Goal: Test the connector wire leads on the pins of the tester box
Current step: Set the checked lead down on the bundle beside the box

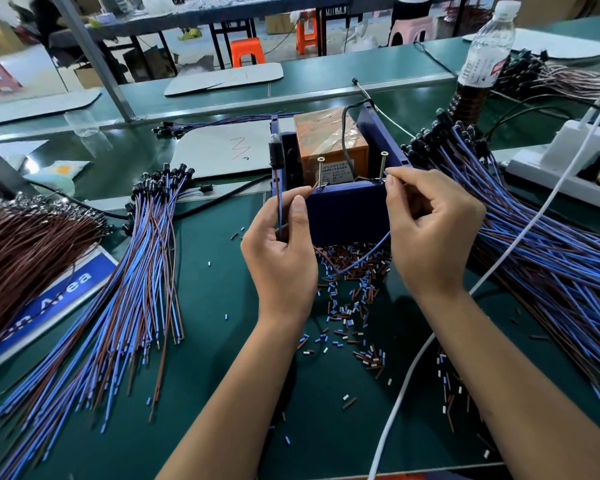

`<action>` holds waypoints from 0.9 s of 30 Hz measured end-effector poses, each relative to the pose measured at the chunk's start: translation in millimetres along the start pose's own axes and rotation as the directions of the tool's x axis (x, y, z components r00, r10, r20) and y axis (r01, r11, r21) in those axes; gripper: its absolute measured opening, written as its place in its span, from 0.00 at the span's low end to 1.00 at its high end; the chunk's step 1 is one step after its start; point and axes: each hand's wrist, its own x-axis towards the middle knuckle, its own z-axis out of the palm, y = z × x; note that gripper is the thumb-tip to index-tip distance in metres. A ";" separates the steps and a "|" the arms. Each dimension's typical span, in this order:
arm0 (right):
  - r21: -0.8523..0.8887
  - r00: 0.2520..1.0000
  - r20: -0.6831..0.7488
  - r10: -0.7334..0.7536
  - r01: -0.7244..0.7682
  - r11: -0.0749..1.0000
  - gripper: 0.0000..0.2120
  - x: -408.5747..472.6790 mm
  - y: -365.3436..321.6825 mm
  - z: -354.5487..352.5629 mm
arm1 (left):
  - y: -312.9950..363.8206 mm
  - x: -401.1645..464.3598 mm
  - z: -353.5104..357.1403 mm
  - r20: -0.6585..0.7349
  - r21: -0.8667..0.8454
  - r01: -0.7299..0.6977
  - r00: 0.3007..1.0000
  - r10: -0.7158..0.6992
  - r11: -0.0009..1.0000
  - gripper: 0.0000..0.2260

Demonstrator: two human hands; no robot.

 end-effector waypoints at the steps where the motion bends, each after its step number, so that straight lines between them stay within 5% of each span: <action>1: 0.001 1.000 0.001 -0.001 0.001 1.000 0.08 0.1 0.0 0.0 | -0.2 0.1 -0.1 -0.002 -0.002 0.003 1.000 -0.003 1.000 0.09; 19: 0.030 0.997 -0.010 -0.077 0.078 0.997 0.07 -2.6 3.4 -5.5 | 1.9 2.4 2.6 -0.045 -0.029 -0.017 0.999 0.016 0.999 0.03; 27: 0.015 1.000 -0.020 -0.001 0.002 1.000 0.07 1.4 4.4 -0.4 | -5.7 12.9 6.5 -0.044 0.157 -0.112 0.992 0.121 0.981 0.04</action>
